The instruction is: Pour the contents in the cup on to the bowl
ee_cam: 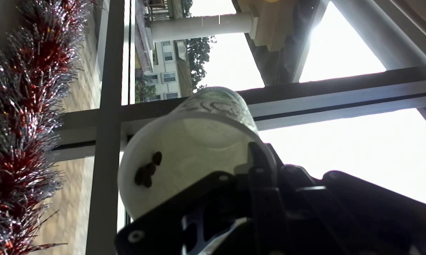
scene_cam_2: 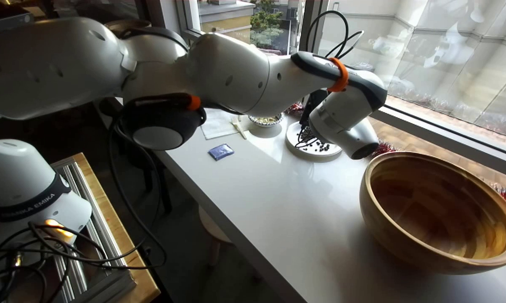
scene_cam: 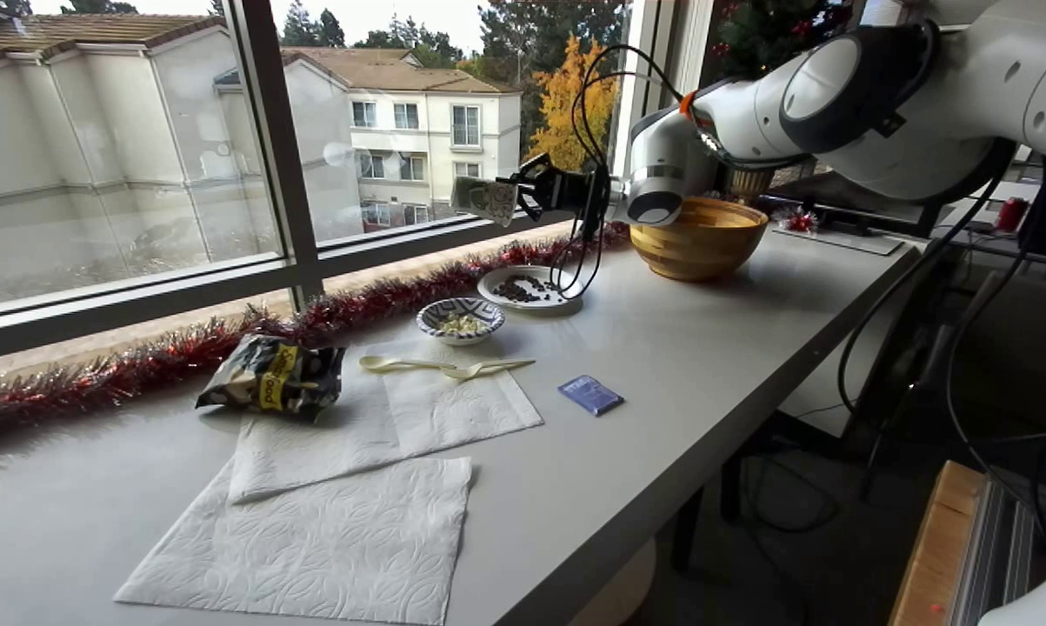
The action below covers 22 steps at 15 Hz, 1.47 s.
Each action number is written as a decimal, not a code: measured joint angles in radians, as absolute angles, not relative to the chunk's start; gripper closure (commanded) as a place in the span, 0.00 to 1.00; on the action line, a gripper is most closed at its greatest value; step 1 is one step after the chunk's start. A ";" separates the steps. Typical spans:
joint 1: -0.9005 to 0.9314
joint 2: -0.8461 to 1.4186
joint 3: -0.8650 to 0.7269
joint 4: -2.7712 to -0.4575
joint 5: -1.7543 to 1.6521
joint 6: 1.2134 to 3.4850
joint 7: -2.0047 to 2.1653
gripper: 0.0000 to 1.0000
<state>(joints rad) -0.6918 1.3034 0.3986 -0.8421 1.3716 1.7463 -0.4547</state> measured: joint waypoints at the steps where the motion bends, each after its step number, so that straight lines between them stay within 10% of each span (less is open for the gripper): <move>1: -0.692 1.307 0.403 -0.837 1.372 1.746 -0.454 0.99; 22: -0.611 1.098 0.350 -0.868 1.256 1.935 -0.322 0.99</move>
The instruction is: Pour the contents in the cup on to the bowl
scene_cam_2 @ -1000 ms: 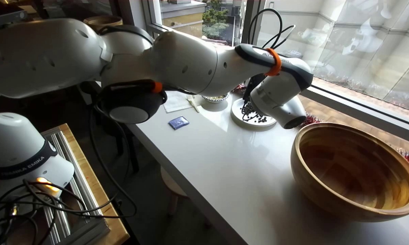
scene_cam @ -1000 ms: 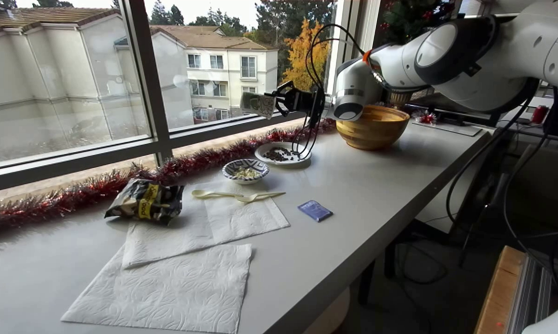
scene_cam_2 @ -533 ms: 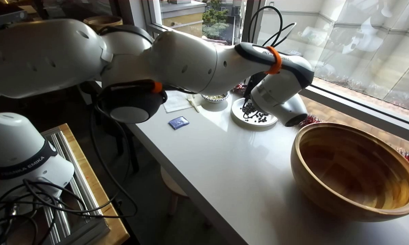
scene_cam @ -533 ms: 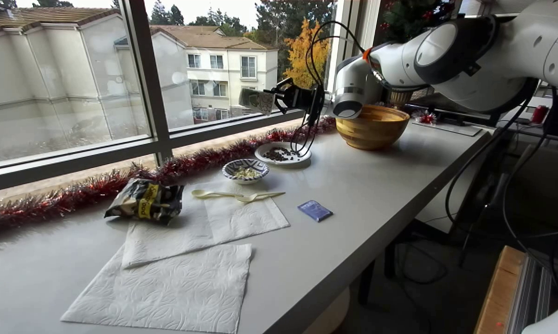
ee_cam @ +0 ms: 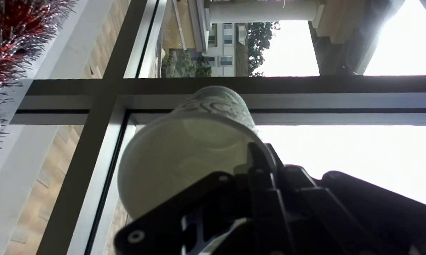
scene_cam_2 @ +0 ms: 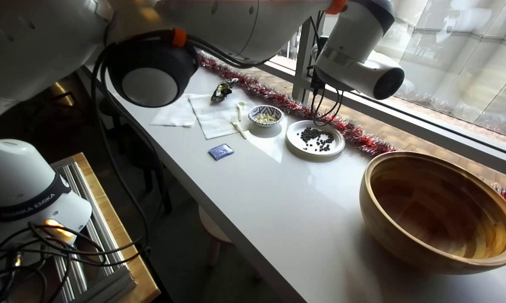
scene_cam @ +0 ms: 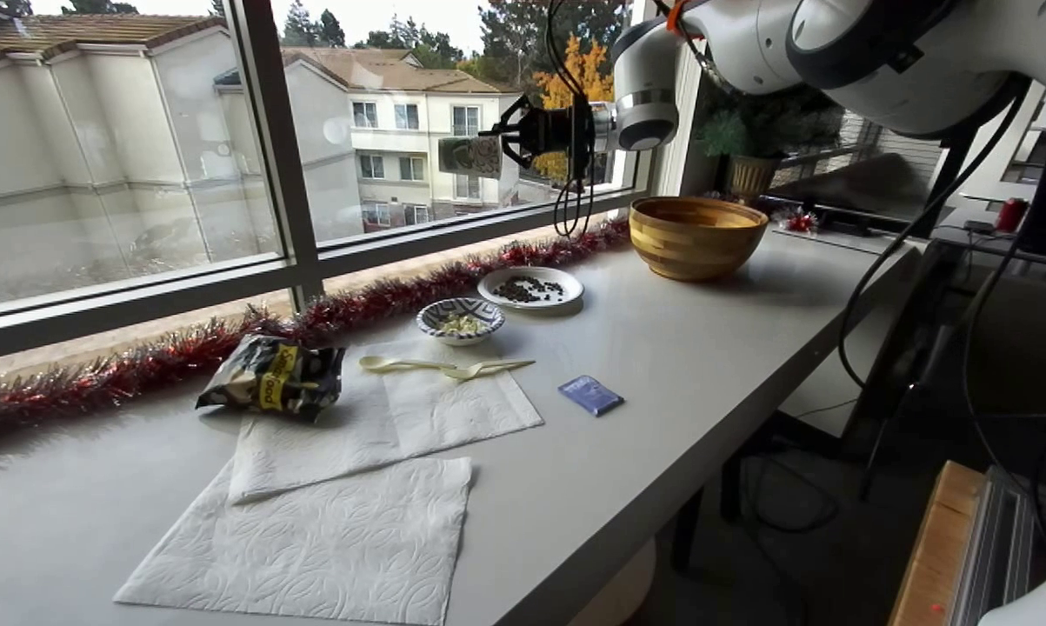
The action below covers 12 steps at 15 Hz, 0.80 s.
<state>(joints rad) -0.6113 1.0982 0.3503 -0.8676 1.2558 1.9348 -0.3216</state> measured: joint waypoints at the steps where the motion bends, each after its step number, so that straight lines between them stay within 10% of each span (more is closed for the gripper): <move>1: -0.593 1.058 0.341 -0.903 1.241 1.981 -0.320 0.99; 12: -0.383 0.655 0.131 -1.369 1.149 2.422 -0.321 0.99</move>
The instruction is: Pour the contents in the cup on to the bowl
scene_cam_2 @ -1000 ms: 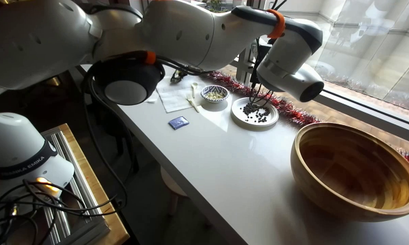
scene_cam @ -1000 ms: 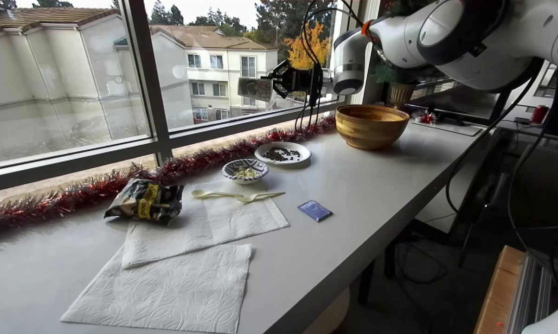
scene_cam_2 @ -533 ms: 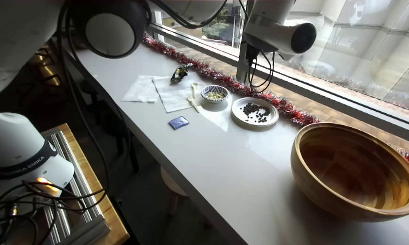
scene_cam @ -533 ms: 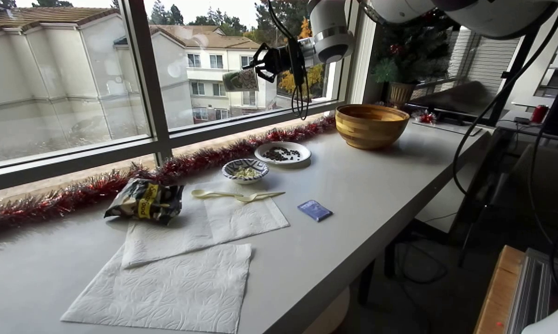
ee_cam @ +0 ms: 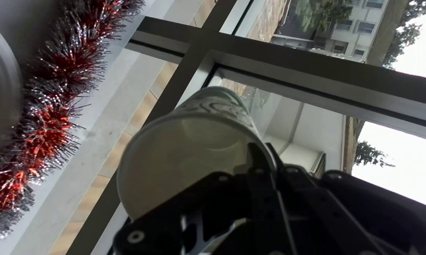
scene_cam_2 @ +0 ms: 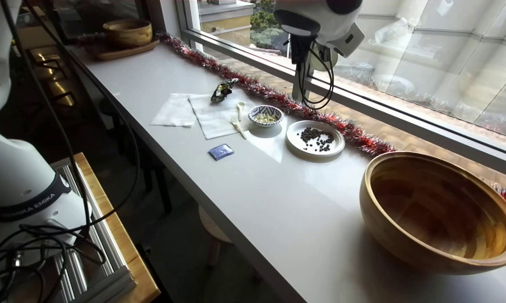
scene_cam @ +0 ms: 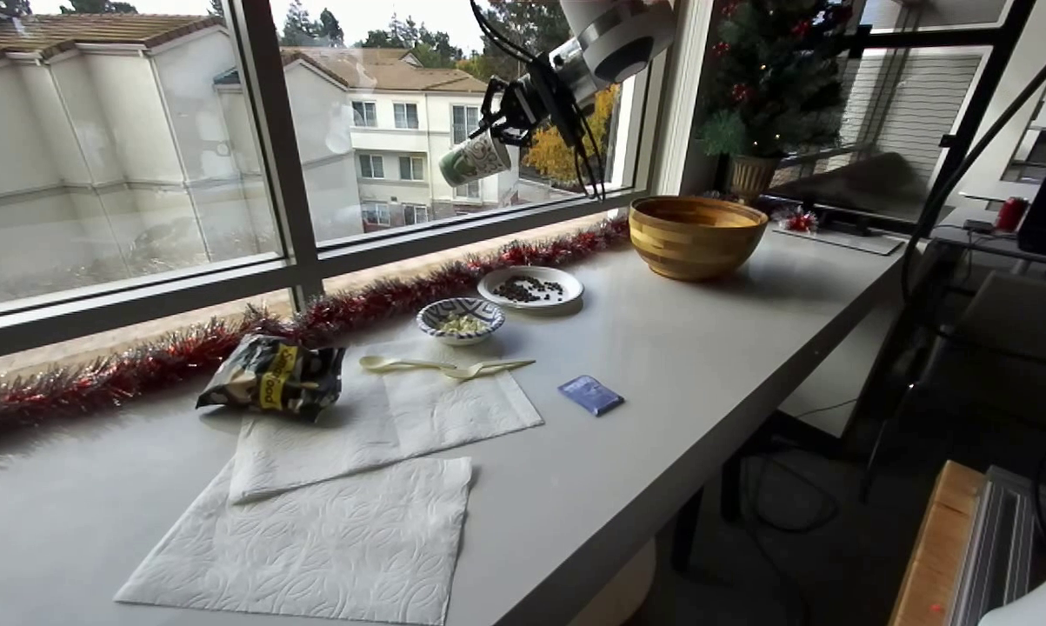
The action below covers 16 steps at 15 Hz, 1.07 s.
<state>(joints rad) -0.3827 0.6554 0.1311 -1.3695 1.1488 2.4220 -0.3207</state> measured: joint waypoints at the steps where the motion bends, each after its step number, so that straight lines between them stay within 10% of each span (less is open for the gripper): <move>1: -0.358 0.620 0.094 -1.412 1.145 2.450 -0.321 0.99; 9: -0.259 0.503 -0.030 -1.649 1.129 2.641 -0.177 0.99; 16: -0.337 0.510 -0.060 -1.675 1.135 2.282 -0.165 0.97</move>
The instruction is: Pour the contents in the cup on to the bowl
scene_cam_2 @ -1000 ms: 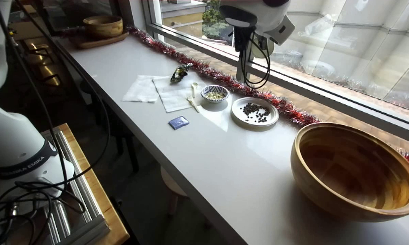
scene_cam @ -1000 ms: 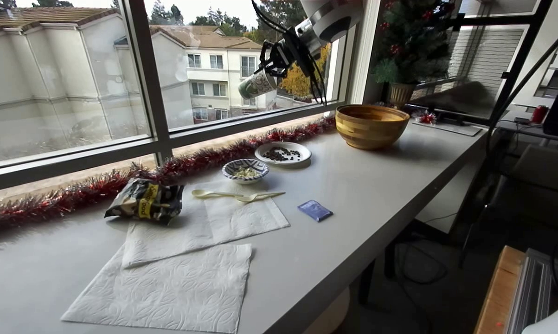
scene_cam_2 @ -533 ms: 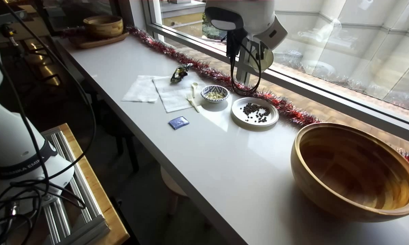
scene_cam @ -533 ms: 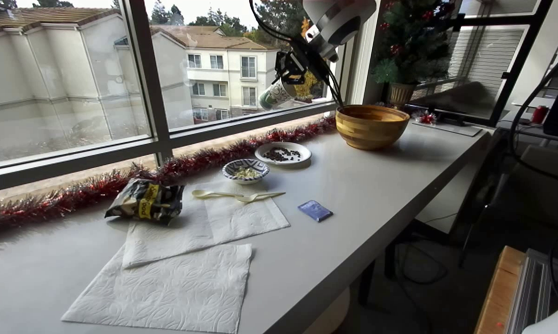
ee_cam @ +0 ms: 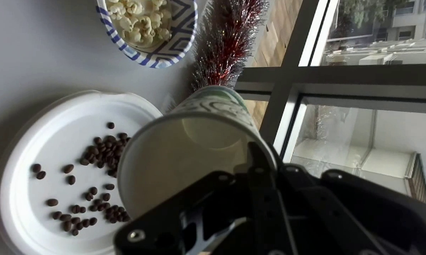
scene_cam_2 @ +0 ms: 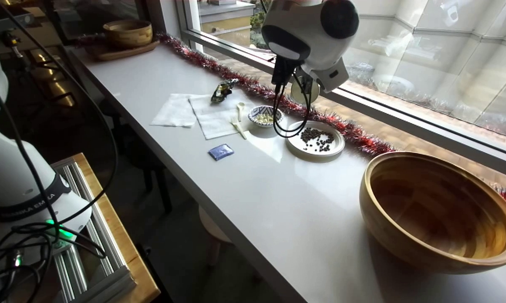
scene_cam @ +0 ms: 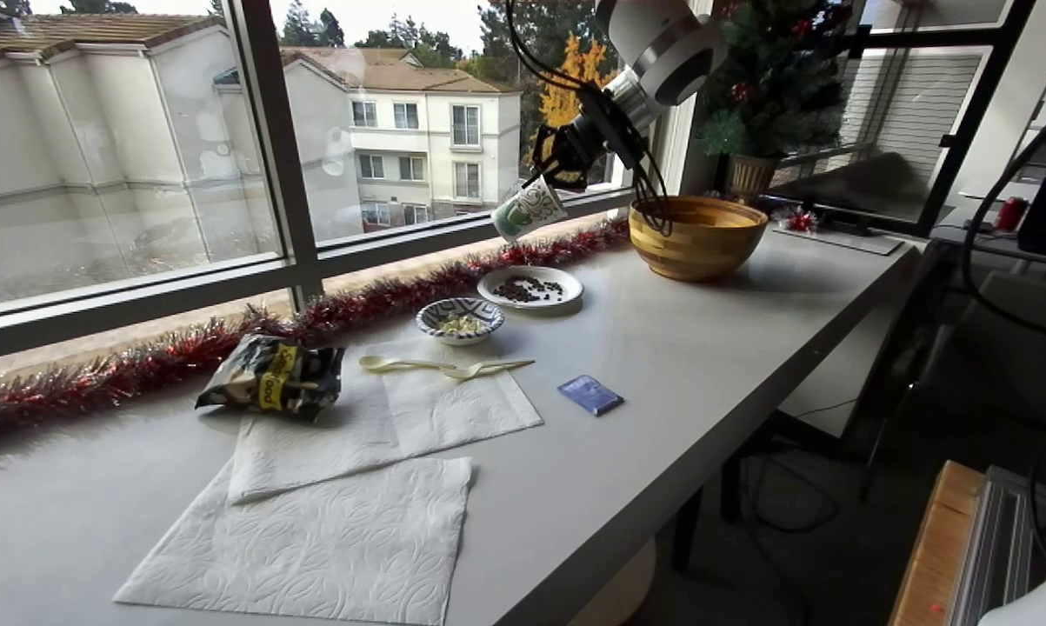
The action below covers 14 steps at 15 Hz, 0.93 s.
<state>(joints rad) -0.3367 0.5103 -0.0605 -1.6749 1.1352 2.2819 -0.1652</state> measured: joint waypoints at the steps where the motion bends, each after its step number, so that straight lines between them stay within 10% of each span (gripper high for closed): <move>1: -0.337 0.511 -0.067 -1.675 1.137 2.282 -0.150 0.97; 14: -0.245 0.527 -0.208 -1.699 0.690 2.437 -0.014 0.99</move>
<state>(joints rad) -0.2453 0.5270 -0.2075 -1.6989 0.6903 2.4366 -0.0144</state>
